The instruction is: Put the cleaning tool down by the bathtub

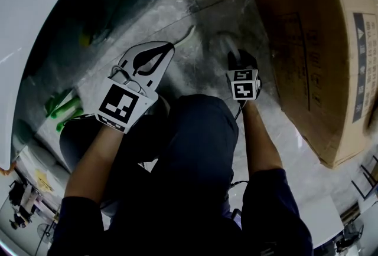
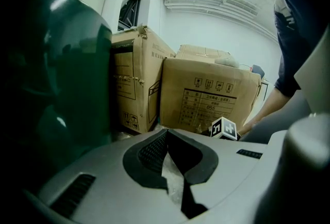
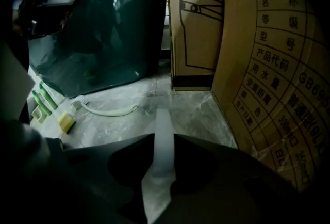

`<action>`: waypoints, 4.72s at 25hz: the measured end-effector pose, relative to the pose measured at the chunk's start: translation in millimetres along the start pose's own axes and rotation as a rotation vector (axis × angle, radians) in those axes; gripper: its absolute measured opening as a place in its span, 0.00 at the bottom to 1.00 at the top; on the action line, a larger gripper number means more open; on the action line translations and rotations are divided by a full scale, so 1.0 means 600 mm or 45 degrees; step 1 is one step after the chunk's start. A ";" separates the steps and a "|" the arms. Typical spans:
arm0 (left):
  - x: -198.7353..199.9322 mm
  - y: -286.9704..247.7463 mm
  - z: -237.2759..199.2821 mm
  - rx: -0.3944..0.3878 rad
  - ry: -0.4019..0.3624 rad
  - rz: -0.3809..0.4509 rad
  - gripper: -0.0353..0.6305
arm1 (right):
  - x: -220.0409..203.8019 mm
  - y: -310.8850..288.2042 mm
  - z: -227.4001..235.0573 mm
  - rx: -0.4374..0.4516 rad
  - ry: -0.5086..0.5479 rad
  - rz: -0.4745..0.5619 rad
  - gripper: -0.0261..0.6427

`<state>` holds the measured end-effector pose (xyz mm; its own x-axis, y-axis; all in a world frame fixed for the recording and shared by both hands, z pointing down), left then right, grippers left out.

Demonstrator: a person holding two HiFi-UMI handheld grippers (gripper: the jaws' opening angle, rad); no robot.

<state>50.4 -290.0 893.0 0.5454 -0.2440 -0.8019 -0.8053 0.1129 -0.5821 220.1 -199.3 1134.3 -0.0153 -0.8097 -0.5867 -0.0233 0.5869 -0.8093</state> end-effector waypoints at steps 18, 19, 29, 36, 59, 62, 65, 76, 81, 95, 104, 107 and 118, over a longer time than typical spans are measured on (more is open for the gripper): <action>0.026 -0.017 0.006 -0.027 -0.059 0.004 0.10 | -0.060 -0.012 -0.008 0.047 -0.013 -0.137 0.25; 0.028 -0.017 0.005 -0.029 -0.060 0.006 0.10 | -0.060 -0.010 -0.008 0.052 -0.026 -0.138 0.25; 0.057 -0.019 -0.013 -0.057 -0.080 0.077 0.10 | -0.029 0.029 -0.010 0.096 -0.132 -0.079 0.33; 0.117 0.030 -0.054 -0.041 -0.129 0.105 0.10 | 0.053 0.107 0.008 0.078 -0.166 -0.029 0.37; 0.411 0.359 0.041 0.020 -0.084 0.095 0.10 | 0.485 0.633 -0.032 0.197 -0.082 0.243 0.36; 0.482 0.412 0.057 0.058 -0.063 0.155 0.10 | 0.551 0.715 -0.030 0.199 -0.064 0.317 0.36; 0.540 0.466 0.079 0.095 -0.046 0.204 0.10 | 0.602 0.795 -0.032 0.201 -0.056 0.375 0.36; 0.683 0.629 0.171 0.171 -0.046 0.307 0.10 | 0.735 1.049 -0.053 0.233 -0.012 0.578 0.34; 0.743 0.680 0.200 0.190 -0.081 0.356 0.10 | 0.776 1.131 -0.063 0.247 0.003 0.654 0.34; 0.846 0.762 0.264 0.196 -0.137 0.477 0.10 | 0.851 1.286 -0.073 0.257 0.021 0.835 0.29; 0.877 0.776 0.279 0.190 -0.184 0.506 0.10 | 0.863 1.323 -0.086 0.283 0.032 0.877 0.21; 0.884 0.778 0.286 0.183 -0.193 0.511 0.10 | 0.868 1.334 -0.086 0.286 0.039 0.903 0.17; 0.899 0.793 0.303 0.184 -0.222 0.533 0.10 | 0.868 1.370 -0.087 0.290 0.020 0.964 0.05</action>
<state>3.6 -192.9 159.1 0.2220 0.0152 -0.9749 -0.9304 0.3025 -0.2072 140.7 -138.8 164.9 0.0406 -0.1885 -0.9812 0.2043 0.9629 -0.1765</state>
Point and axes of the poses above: the fingertips, and each gripper's own axes: y backward along the fingers, z to its right, x out of its top, the point moved 3 cm from there along y, backward along the fingers, and after that the axes turned 7 degrees about -x, right-handed, at the moved point
